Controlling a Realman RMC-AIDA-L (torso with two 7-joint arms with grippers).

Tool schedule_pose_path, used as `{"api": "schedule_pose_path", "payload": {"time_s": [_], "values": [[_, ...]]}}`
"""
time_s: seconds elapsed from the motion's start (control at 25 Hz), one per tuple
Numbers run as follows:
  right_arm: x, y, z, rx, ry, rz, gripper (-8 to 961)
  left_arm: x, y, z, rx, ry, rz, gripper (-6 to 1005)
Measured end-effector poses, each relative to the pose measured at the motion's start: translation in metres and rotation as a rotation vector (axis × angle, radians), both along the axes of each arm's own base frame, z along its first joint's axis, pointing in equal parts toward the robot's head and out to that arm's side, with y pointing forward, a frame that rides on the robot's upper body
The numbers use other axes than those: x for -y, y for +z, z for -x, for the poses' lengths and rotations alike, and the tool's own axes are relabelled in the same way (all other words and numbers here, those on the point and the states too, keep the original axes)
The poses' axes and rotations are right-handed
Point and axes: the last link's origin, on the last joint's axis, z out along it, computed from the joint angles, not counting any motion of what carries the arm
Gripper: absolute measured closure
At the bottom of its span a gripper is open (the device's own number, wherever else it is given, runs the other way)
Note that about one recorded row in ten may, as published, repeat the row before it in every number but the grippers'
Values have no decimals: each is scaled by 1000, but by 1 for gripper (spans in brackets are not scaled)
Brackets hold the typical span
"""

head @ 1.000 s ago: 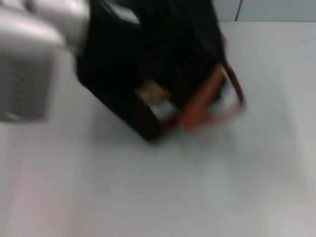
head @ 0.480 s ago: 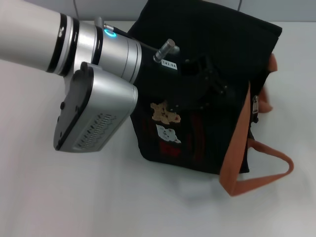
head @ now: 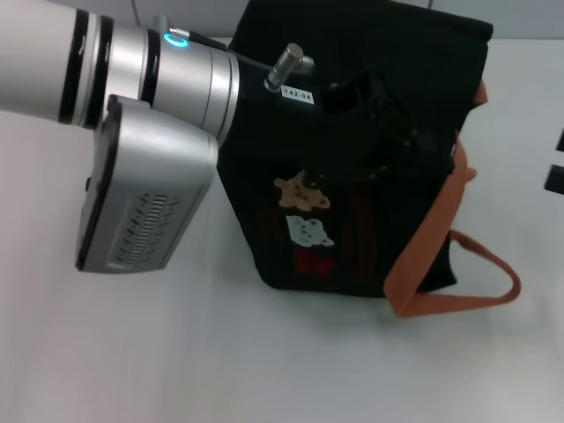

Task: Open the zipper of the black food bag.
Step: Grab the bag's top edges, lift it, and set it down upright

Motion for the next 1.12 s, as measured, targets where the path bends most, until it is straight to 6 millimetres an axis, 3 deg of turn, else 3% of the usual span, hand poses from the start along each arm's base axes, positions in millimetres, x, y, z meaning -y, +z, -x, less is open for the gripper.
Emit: {"api": "schedule_pose_path", "payload": {"time_s": [0.52,0.76,1.12], "values": [[-17,-24,10,61,58,-66,242,8,7,1,115,49,40,830],[-23,-23,16,70,78,-66,303,9,5,0,111,43,48,826],[-28,-27,24,105,121,-25,302,21,-19,-10,56,-24,106,821]]}}
